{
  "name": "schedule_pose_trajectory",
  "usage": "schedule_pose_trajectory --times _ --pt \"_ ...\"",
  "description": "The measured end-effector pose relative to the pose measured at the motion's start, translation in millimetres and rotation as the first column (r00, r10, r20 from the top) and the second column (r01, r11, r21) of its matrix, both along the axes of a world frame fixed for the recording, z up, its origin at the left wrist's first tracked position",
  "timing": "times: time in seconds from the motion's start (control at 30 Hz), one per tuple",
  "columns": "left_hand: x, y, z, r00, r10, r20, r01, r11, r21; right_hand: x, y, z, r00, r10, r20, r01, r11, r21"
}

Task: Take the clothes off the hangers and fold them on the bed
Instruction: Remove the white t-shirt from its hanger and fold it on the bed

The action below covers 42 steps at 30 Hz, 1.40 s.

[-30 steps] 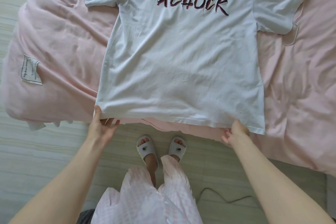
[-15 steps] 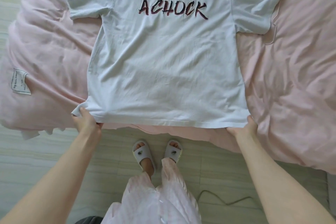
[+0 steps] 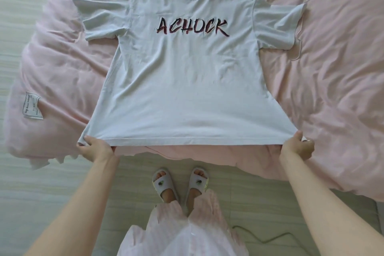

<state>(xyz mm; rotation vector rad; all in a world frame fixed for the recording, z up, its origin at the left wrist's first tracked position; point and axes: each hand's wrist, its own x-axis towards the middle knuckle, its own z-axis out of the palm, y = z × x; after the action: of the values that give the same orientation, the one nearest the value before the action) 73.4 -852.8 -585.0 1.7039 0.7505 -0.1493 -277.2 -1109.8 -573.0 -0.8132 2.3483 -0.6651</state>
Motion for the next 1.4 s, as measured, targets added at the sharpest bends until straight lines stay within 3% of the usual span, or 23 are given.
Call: schedule_pose_trajectory --times 0.2,0.4,0.57,0.67,0.93,1.17,1.3,1.4 --pt "-13.3 23.1 -16.0 0.977 0.016 -0.214 -0.014 1.0 0.011 -16.7 22.0 -13.7 0.969 0.219 -0.117 -0.184 0.95 0.253" --pt "-2.2 30.7 -11.5 0.902 -0.136 -0.409 0.186 0.979 0.084 7.3 20.0 -2.4 0.838 0.523 -0.153 -0.433 0.81 0.396" --pt "6.0 18.9 -0.5 0.901 -0.263 -0.346 0.321 0.94 0.119 67.0 20.6 10.8 0.585 0.799 -0.139 -0.721 0.591 0.363" --pt "19.3 2.9 3.8 0.876 -0.372 -0.309 0.398 0.917 0.026 115.0 20.8 17.2 0.417 0.906 -0.079 -0.854 0.42 0.308" --pt "118.2 -41.1 5.4 0.893 -0.4 -0.205 0.377 0.915 -0.144 276.9 18.0 22.0 0.112 0.99 0.09 -0.989 0.102 0.107" --pt "247.8 -103.5 -5.4 0.861 -0.458 -0.22 0.409 0.881 -0.236 426.3 -4.7 -1.5 -0.1 0.995 0.014 -0.979 -0.1 0.177" --pt "306.6 -131.5 -22.4 0.832 -0.531 -0.16 0.529 0.847 -0.057 495.9 -15.4 -21.2 -0.175 0.985 -0.013 -0.952 -0.165 0.258" --pt "335.6 -152.9 -25.9 0.772 -0.628 -0.099 0.636 0.762 0.122 528.7 -23.6 -30.9 -0.2 0.978 -0.053 -0.946 -0.178 0.272"
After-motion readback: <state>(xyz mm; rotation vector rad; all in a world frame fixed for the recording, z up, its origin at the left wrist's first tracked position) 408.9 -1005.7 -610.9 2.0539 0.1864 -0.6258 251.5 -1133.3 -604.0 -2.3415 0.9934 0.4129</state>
